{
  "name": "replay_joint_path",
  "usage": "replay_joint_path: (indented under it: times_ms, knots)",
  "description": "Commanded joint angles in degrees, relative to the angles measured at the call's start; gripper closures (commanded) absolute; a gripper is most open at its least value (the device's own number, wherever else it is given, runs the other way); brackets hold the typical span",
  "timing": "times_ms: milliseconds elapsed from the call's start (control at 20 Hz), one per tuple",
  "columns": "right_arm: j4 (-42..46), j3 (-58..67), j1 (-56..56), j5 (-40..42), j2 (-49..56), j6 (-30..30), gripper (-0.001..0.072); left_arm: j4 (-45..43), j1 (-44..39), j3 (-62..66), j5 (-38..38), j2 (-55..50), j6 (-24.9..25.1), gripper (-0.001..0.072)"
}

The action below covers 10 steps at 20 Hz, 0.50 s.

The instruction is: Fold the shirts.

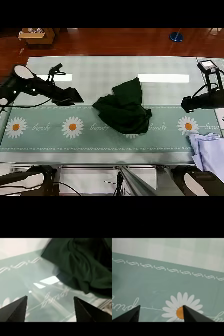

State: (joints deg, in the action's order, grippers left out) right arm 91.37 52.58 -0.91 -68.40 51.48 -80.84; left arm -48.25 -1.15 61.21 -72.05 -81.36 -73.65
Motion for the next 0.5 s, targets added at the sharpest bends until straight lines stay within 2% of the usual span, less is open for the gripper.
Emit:
replay_joint_path:
  times_ms: [0, 200, 450]
  knots:
    - [-2.2, -0.9, 0.0, 0.4, 0.0, -0.1, 0.0091, 10.3, -0.2, -1.4, 3.3, -6.1, 2.7, 0.0025]
    - [-2.4, -0.9, 0.0, 1.1, 0.0, -0.7, 0.0094, 11.5, -3.1, -1.2, 4.1, -11.4, 4.2, 0.0025]
    - [-2.6, -0.9, 0.0, 3.0, 0.0, -3.0, 0.0095, 11.4, -6.4, -0.2, 9.6, -12.3, 4.2, 0.0026]
